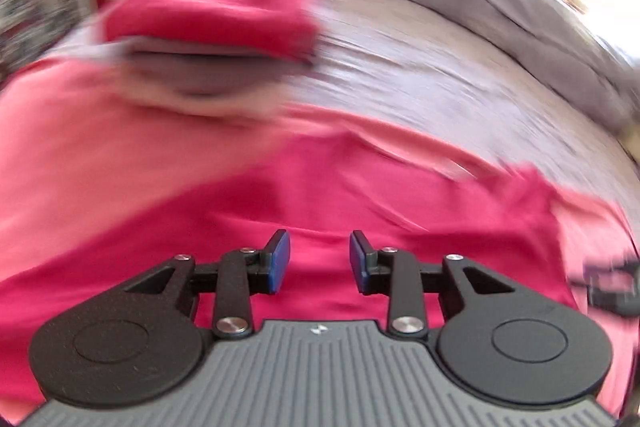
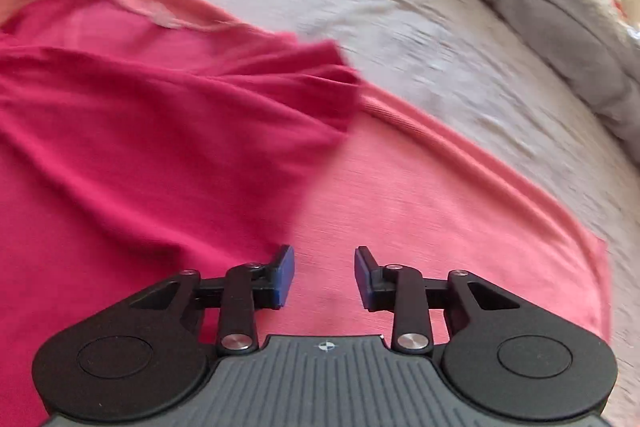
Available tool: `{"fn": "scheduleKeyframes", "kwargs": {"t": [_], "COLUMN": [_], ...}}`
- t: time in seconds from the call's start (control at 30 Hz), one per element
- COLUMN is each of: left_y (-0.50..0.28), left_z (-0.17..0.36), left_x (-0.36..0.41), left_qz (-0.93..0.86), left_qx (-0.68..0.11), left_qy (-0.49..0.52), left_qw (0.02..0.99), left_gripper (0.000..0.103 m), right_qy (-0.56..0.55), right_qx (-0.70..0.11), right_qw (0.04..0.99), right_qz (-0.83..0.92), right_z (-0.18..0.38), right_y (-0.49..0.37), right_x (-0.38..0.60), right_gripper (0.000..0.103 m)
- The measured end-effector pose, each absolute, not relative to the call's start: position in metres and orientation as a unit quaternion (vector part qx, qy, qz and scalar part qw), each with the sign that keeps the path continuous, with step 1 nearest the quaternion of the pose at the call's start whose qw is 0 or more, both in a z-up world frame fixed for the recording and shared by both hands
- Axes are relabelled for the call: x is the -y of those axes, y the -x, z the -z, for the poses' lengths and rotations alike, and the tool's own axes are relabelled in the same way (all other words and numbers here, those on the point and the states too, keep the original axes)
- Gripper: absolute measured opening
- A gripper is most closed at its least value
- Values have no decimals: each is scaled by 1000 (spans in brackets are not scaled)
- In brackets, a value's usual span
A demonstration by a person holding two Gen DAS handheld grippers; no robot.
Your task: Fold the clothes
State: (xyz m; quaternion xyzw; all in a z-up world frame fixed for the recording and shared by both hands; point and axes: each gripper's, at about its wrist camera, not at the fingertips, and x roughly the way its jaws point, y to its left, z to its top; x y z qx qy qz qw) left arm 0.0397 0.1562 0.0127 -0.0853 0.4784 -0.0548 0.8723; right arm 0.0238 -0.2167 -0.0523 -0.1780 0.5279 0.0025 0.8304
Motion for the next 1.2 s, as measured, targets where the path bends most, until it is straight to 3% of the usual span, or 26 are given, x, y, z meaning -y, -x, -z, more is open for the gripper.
{"fn": "scheduleKeyframes", "kwargs": {"t": [0.23,0.37,0.4,0.5,0.57,0.87,0.97,1.0,1.2], "left_y": [-34,-30,-22,1,17,87,116,130,193], "left_z": [11,24,21,10,3,-28,-34,-33,1], "left_x": [-151,-150,-163,-202,-227,-343,-384,-399,-461], "left_qz": [60,59,40,-18,-57,-227,-293,-318,-346], "left_qx": [-501,-512,-510,-500,-492,-443,-417,-405,-300], "left_qy": [57,44,59,105,135,265,317,342,529], "left_qw": [862,856,857,859,858,826,800,786,715], "left_gripper": [41,28,29,31,50,47,48,48,54], "right_qy": [169,164,143,193,221,215,217,218,219], "right_qx": [-463,-476,-474,-465,-432,-343,-386,-400,-448], "right_qw": [859,851,857,853,854,827,811,805,796], "right_qz": [-140,-148,-141,-140,-187,-390,-383,-380,-343], "right_z": [39,68,70,51,40,29,57,66,42], "right_y": [-33,-48,-50,-45,-33,-17,-29,-33,-37], "right_x": [162,150,157,138,117,-46,-83,-95,-96], "right_gripper": [34,40,47,46,46,45,55,64,63]}}
